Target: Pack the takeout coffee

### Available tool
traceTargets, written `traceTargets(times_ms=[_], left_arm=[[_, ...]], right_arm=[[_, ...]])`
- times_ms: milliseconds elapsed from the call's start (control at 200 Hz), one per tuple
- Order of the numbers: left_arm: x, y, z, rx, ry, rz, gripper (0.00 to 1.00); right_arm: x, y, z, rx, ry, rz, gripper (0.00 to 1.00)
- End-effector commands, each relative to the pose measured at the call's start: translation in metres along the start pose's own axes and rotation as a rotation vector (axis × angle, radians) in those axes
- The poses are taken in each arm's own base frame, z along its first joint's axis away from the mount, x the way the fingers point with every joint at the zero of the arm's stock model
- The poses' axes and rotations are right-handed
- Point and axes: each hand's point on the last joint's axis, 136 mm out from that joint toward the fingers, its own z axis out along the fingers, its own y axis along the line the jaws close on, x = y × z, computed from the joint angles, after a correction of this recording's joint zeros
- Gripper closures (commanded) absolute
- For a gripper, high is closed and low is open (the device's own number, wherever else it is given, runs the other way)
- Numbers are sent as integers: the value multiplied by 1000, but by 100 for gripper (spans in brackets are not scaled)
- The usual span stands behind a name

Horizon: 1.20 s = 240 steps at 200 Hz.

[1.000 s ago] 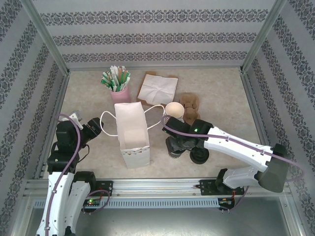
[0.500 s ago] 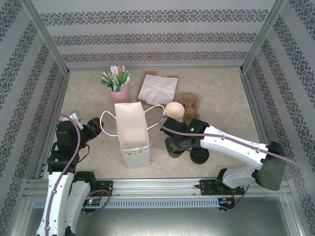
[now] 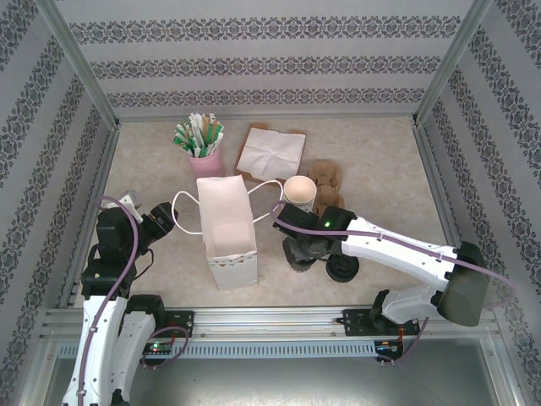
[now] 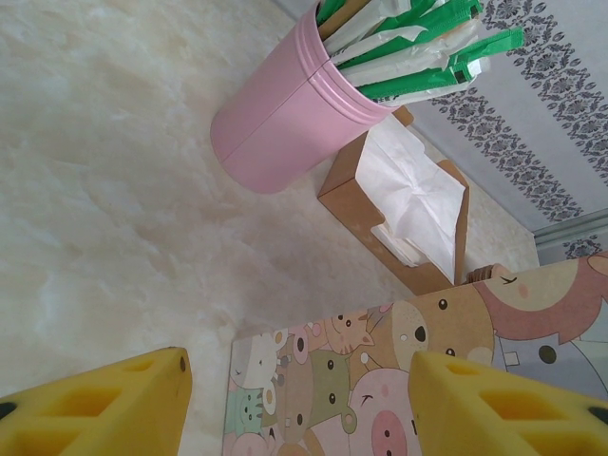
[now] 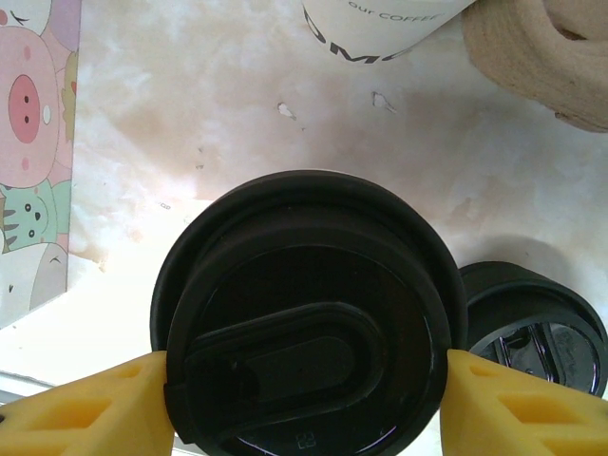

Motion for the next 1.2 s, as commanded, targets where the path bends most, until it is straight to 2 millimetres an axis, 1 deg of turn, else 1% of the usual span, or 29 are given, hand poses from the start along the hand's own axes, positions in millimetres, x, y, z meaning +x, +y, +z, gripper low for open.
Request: traceTargets(times_ms=[0, 180, 315, 410, 510, 580, 684, 769, 909, 1089, 1194], left_arm=[[4, 5, 0, -10, 8, -15, 37], [4, 5, 0, -9, 7, -14, 37], [5, 5, 0, -9, 9, -15, 37], [5, 6, 0, -11, 11, -16, 37], [6, 5, 1, -7, 13, -19, 37], [6, 5, 1, -4, 13, -19, 37], [5, 4, 0, -1, 14, -18, 37], [6, 3, 0, 1, 17, -20, 38], [7, 4, 1, 0, 19, -24, 38], [7, 3, 0, 3, 20, -24, 38], [6, 3, 1, 4, 19, -27, 38]], right_arm=[[33, -24, 19, 147, 151, -44, 36], [44, -30, 26, 207, 231, -80, 40], [51, -34, 31, 236, 275, -97, 40], [52, -32, 32, 212, 276, -81, 40], [50, -20, 32, 113, 261, -33, 41], [48, -18, 31, 66, 243, -3, 40], [53, -26, 34, 84, 268, -1, 41], [60, -34, 36, 134, 310, -25, 41], [64, -43, 38, 201, 357, -69, 41], [67, -50, 38, 245, 391, -103, 41], [69, -48, 39, 230, 411, -109, 41]])
